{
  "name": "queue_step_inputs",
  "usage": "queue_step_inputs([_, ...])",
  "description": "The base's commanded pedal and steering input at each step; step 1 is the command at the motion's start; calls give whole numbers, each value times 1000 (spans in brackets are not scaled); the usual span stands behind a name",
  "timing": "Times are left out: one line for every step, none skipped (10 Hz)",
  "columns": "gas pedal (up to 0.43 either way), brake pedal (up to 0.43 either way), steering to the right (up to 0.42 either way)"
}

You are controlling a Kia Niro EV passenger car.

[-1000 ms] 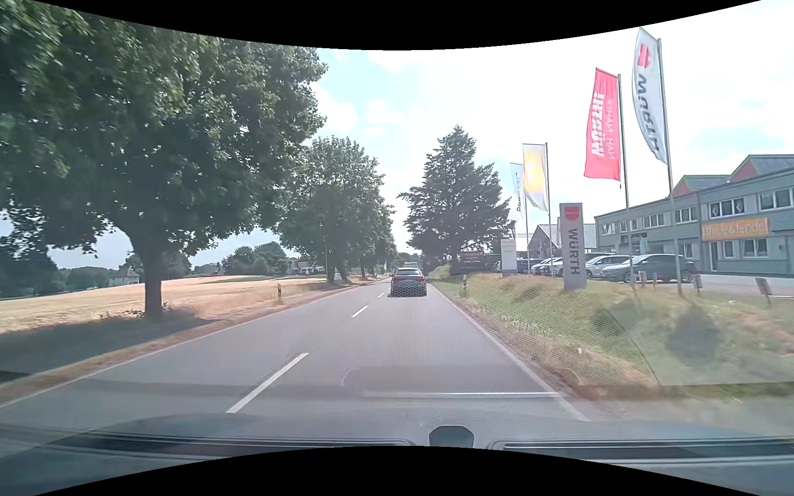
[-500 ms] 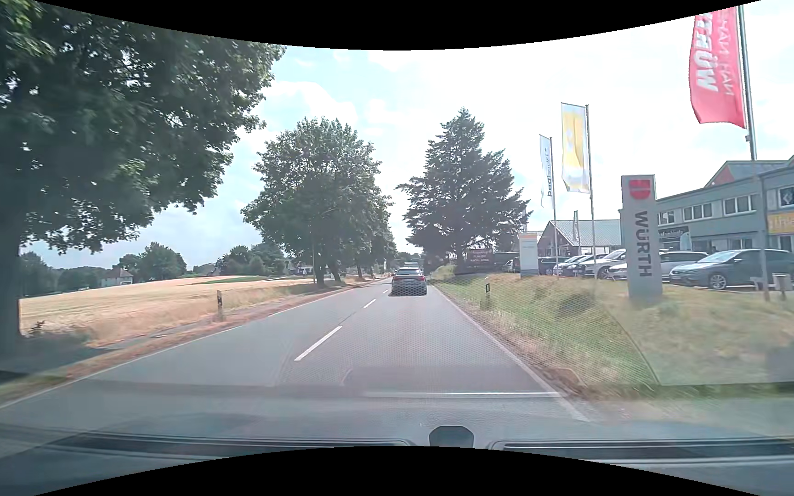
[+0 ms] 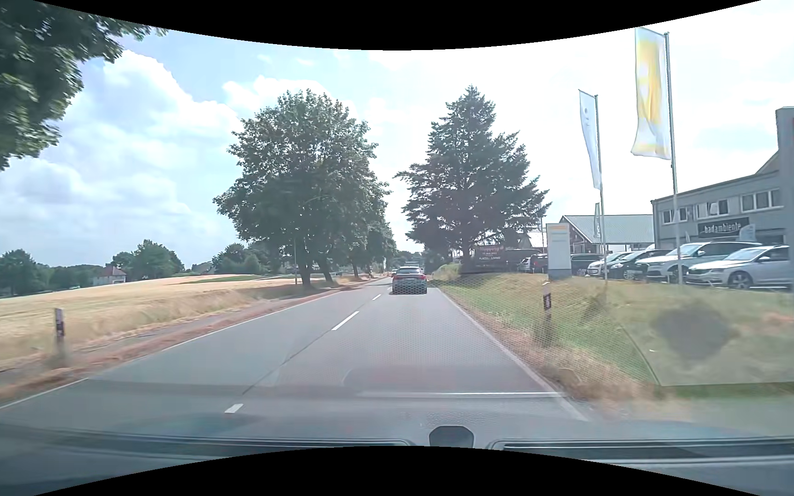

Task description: Follow the waypoints while adhering to traffic rules and regulations

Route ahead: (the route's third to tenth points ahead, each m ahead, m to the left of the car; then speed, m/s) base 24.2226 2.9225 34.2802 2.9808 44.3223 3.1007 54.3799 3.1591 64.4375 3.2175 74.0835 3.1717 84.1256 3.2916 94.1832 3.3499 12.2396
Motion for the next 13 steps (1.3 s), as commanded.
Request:
queue_step_inputs([209, 0, -3])
queue_step_inputs([209, 0, -3])
queue_step_inputs([209, 0, -4])
queue_step_inputs([209, 0, -3])
queue_step_inputs([209, 0, -3])
queue_step_inputs([209, 0, -4])
queue_step_inputs([209, 0, -4])
queue_step_inputs([209, 0, -4])
queue_step_inputs([209, 0, -4])
queue_step_inputs([209, 0, -4])
queue_step_inputs([209, 0, -5])
queue_step_inputs([209, 0, -5])
queue_step_inputs([209, 0, -5])
